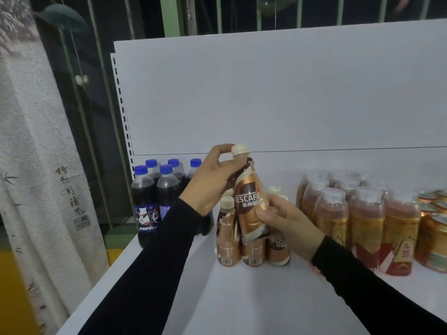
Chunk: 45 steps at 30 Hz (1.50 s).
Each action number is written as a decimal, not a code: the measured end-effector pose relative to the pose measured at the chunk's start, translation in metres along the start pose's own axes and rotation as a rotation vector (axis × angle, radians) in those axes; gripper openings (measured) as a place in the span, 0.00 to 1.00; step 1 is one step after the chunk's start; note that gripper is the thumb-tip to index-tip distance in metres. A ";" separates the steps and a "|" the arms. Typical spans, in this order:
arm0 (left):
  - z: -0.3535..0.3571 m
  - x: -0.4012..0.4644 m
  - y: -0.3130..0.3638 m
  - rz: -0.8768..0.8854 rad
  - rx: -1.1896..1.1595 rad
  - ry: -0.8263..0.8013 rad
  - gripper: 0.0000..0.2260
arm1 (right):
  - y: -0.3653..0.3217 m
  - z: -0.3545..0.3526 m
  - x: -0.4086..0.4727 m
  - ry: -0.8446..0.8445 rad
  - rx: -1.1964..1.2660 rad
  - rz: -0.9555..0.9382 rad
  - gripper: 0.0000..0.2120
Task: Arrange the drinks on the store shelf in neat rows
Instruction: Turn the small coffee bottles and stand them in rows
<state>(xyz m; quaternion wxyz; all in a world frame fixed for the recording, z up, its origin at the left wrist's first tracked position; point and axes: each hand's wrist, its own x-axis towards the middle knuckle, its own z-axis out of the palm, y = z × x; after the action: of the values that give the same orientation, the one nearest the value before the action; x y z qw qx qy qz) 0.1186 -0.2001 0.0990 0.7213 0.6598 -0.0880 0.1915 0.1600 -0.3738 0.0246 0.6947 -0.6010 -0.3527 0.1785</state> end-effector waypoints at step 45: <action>-0.023 -0.056 -0.042 -0.062 0.122 0.107 0.17 | 0.050 0.035 -0.038 0.123 0.266 0.124 0.16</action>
<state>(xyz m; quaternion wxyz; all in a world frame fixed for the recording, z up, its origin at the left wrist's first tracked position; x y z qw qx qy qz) 0.0812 -0.1885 0.0371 0.6891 0.6937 -0.0170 0.2088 0.1175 -0.3637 -0.0329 0.7761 -0.5341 -0.2451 0.2289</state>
